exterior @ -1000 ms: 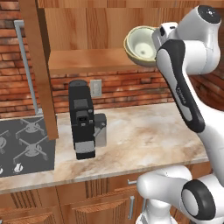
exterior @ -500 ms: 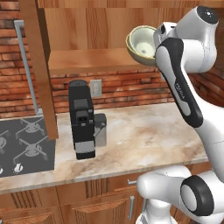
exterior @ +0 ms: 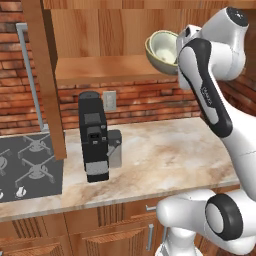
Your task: Pick up the bowls on the counter and stack them on top of one another in the open cabinet. Place the smaller bowl on top of the larger bowl.
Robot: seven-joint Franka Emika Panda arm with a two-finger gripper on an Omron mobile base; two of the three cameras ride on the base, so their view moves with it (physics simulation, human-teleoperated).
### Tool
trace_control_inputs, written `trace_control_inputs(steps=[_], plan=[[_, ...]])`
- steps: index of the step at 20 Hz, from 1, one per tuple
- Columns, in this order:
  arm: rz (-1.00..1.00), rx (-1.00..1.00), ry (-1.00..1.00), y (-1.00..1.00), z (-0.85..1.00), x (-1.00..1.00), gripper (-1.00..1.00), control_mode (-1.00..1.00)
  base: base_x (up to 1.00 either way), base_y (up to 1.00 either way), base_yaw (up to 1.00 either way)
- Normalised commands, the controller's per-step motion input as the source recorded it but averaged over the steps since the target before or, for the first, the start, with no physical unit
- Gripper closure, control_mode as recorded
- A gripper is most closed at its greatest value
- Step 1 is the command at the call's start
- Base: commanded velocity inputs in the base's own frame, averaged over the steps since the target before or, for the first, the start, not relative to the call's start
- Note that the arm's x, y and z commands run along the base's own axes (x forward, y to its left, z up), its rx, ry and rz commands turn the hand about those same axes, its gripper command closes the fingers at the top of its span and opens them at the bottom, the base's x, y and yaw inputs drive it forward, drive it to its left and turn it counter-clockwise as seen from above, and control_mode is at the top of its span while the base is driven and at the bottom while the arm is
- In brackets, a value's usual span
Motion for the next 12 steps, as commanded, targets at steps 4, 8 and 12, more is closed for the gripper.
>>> trace_control_inputs(steps=[4, 8, 12], plan=[[0.00, 0.09, 0.00, -0.01, 0.00, 0.25, 1.00, -1.00, 0.00, 0.00, 0.00], [0.00, 0.07, 0.00, 0.00, -0.02, 0.29, 1.00, -1.00, 0.00, 0.00, 0.00], [0.00, 0.01, 0.00, 0.00, -0.09, 0.27, 1.00, -1.00, 0.00, 0.00, 0.00]])
